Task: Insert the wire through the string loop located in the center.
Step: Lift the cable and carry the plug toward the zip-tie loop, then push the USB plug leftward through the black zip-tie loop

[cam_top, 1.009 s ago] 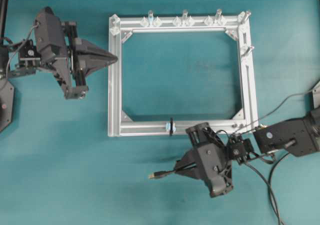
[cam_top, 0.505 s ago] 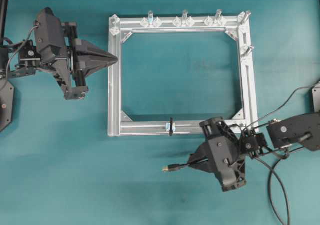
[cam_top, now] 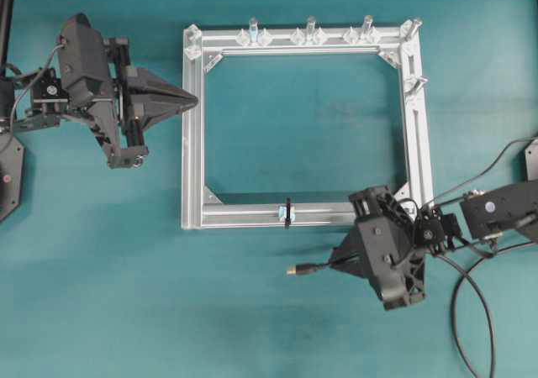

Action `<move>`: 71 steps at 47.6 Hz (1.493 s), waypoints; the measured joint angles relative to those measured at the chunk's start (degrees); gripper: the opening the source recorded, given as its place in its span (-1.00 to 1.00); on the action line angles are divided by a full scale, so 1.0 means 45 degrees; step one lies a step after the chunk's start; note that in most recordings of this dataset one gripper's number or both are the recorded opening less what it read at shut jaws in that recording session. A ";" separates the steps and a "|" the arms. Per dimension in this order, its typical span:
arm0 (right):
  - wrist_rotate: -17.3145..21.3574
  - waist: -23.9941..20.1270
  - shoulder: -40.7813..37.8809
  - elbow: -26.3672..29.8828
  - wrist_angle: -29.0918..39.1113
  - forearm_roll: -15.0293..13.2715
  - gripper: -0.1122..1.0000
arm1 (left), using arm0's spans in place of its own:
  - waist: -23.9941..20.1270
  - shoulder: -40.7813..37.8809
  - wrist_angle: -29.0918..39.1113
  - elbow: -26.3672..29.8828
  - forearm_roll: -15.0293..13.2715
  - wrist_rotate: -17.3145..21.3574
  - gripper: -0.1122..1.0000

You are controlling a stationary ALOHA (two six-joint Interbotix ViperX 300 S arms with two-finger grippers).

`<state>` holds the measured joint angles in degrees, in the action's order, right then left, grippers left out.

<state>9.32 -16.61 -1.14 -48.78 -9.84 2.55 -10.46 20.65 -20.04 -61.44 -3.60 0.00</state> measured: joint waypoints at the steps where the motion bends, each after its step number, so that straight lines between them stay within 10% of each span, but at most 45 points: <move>1: 0.0000 0.0059 0.0020 -0.0020 0.0020 0.0000 -0.67 | 0.0020 0.0000 0.0000 0.0020 0.0020 0.0000 -0.76; 34: 0.0000 0.2070 0.1602 -0.1191 0.0977 -0.0078 -0.67 | 0.0215 0.0000 0.0000 -0.0137 0.0000 0.0000 -0.76; 71: -0.0020 0.2207 0.1914 -0.1289 0.0273 -0.0098 -0.67 | 0.0234 0.0000 0.0000 -0.0137 0.0020 0.0000 -0.76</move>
<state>9.23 -6.68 7.47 -54.58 -8.61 2.11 -9.40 20.65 -20.04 -62.05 -3.52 0.00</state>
